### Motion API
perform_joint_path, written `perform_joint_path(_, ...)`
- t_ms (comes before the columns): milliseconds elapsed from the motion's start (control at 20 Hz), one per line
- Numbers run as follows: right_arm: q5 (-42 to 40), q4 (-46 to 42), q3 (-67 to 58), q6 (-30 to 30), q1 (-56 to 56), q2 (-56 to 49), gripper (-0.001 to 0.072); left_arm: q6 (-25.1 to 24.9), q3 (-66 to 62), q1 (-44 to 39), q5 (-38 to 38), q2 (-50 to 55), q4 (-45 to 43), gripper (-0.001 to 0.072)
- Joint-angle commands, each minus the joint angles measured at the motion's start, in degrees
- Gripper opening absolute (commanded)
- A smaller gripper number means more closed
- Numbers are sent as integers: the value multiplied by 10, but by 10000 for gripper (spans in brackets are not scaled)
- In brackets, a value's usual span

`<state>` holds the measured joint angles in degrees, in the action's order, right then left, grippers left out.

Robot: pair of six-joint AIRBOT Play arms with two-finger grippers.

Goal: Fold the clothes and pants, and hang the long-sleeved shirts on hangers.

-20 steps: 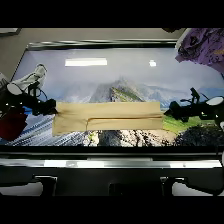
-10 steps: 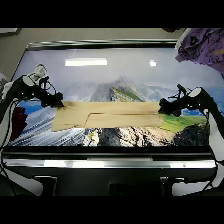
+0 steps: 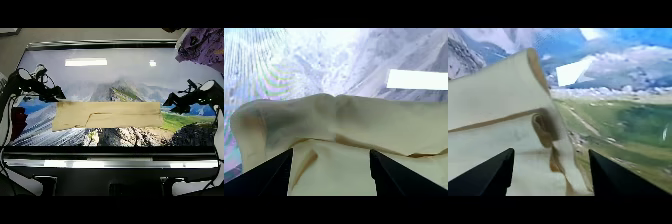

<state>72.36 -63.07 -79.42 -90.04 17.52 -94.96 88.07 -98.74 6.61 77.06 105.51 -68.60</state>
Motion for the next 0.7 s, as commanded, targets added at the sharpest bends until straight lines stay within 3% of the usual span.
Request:
perform_joint_path(0, 48, 80, 0, 49, 61, -22, 578, 11, -46, 1, 23, -10, -2, 548)
perform_joint_path(100, 66, 124, 11, 89, 67, -51, 663, 23, -51, 1, 23, -16, -2, 548)
perform_joint_path(450, 48, 173, 13, 116, 22, -120, 676, 35, -51, 1, 35, -17, -2, 548)
perform_joint_path(550, 44, 172, 16, 116, 4, -125, 633, 40, -51, 1, 35, -17, -2, 548)
perform_joint_path(650, 42, 170, 16, 117, -14, -125, 411, 48, -51, 0, 35, -17, -1, 547)
